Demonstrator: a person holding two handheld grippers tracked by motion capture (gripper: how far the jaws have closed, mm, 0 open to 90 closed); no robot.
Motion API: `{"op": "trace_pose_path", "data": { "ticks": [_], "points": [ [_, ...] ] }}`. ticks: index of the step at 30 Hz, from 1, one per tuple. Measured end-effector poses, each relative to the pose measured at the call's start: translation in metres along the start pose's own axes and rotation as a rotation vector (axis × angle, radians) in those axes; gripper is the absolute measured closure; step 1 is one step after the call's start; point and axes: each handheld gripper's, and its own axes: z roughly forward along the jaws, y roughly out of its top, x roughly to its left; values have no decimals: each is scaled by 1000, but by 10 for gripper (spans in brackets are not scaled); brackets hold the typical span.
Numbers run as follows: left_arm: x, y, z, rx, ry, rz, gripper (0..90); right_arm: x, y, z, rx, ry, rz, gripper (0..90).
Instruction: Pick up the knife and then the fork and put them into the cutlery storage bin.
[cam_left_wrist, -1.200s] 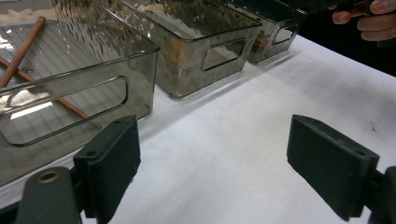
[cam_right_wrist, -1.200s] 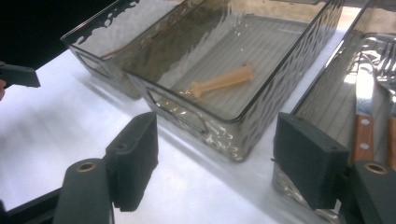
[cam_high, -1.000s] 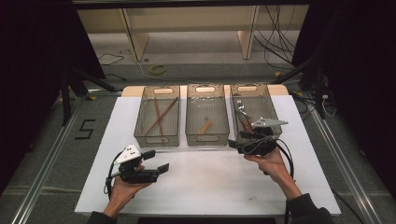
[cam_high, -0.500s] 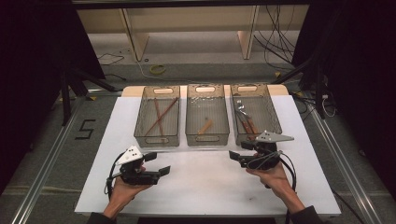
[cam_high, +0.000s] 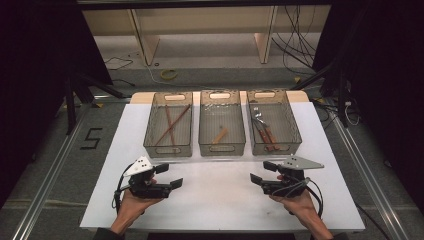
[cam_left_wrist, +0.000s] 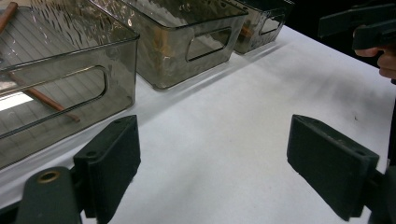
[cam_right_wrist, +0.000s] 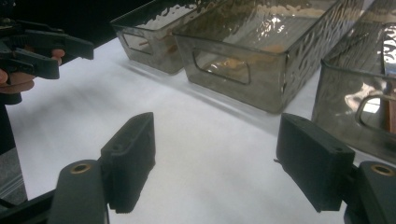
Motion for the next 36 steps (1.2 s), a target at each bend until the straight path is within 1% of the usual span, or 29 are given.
{"op": "trace_pose_path", "data": {
  "ticks": [2, 7, 14, 15, 18, 23, 25, 36],
  "points": [
    [-1, 0, 0, -1, -1, 0, 165, 0, -3, -2, -8, -4, -5, 292],
    [-2, 0, 1, 5, -5, 5, 165, 1, -8, -6, -7, -13, 0, 290],
    [-3, -1, 1, 5, -9, 1, 164, 1, -16, -9, -4, -11, 14, 286],
    [-3, -1, 1, 4, -9, 1, 165, 1, -17, -10, -5, -15, 5, 282],
    [-4, -1, 1, 10, -12, 5, 163, 2, -18, -13, -18, -18, 7, 280],
    [-4, -1, 1, 8, -13, 5, 163, 2, -20, -14, -13, -19, 13, 272],
    [-3, -1, 1, 9, -11, 5, 163, 3, -20, -14, -12, -23, 5, 272],
    [-3, -1, 1, 8, -11, 3, 163, 1, -19, -14, -12, -30, 4, 265]
  ]
}}
